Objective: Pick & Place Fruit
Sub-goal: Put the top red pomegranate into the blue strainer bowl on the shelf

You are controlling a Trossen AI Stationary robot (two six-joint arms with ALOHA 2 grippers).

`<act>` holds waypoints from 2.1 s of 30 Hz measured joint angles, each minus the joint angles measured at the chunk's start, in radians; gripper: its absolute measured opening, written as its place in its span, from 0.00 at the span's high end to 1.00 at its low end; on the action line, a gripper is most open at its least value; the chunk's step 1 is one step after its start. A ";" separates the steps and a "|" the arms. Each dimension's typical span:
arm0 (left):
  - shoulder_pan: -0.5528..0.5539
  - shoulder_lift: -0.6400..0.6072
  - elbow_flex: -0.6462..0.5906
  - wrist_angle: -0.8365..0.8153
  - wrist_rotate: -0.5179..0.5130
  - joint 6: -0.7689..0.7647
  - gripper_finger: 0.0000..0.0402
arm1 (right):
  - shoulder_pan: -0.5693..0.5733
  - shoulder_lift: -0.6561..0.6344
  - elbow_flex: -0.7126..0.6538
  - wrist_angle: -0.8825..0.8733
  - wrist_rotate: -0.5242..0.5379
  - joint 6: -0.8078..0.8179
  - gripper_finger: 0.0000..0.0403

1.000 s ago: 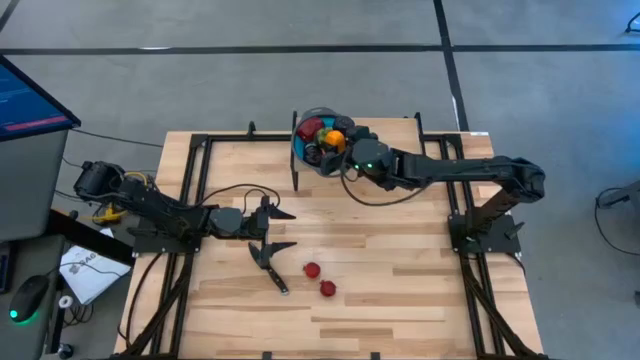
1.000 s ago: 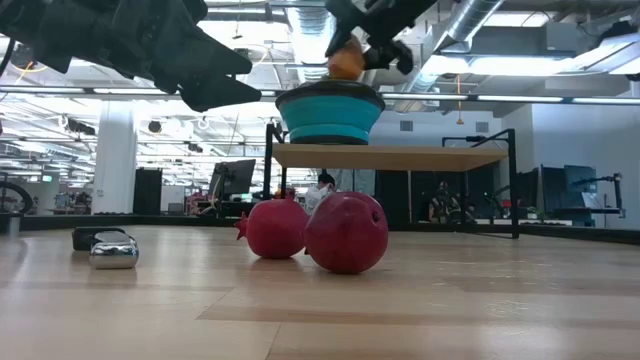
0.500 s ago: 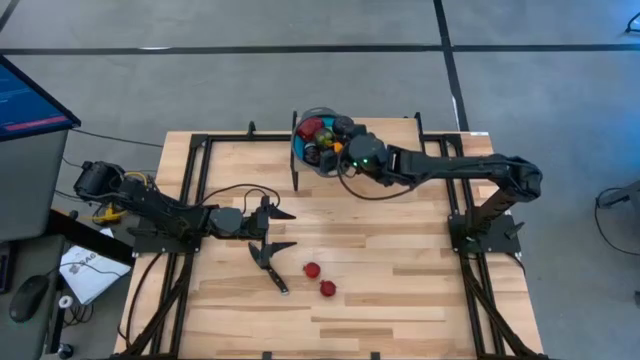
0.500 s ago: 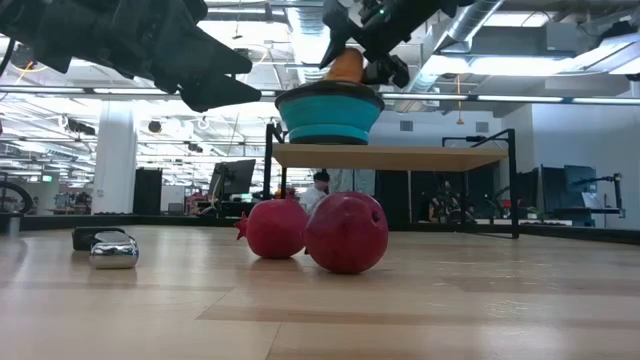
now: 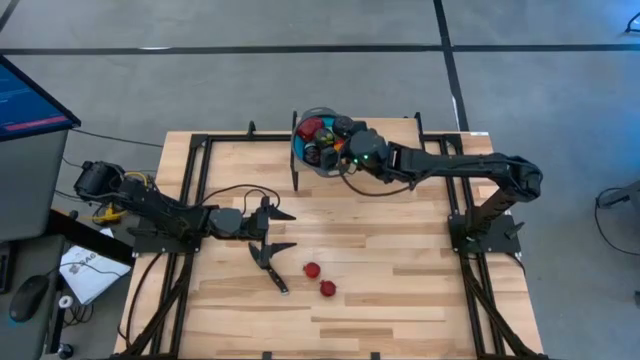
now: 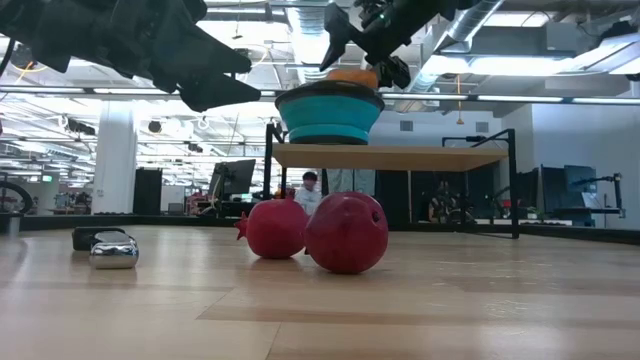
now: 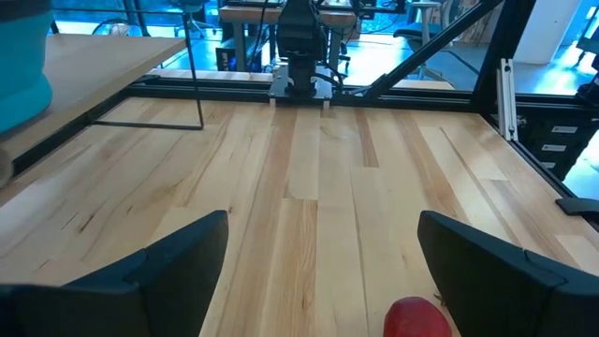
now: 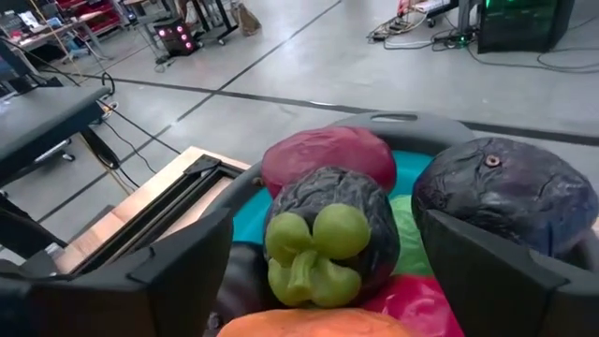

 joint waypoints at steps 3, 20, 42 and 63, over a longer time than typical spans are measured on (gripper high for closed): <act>0.000 0.000 0.000 0.000 0.000 0.000 0.15 | -0.001 0.000 0.000 0.000 0.000 -0.011 0.15; -0.005 0.000 0.000 -0.001 0.000 0.000 0.15 | 0.106 -0.127 0.000 0.149 0.039 -0.350 0.19; -0.070 0.000 0.000 0.000 0.023 0.027 0.15 | 0.832 0.014 -0.001 -0.440 0.188 0.064 0.22; -0.151 0.000 0.065 -0.301 0.081 0.057 0.15 | 0.736 0.285 -0.112 -0.339 -0.026 0.166 0.24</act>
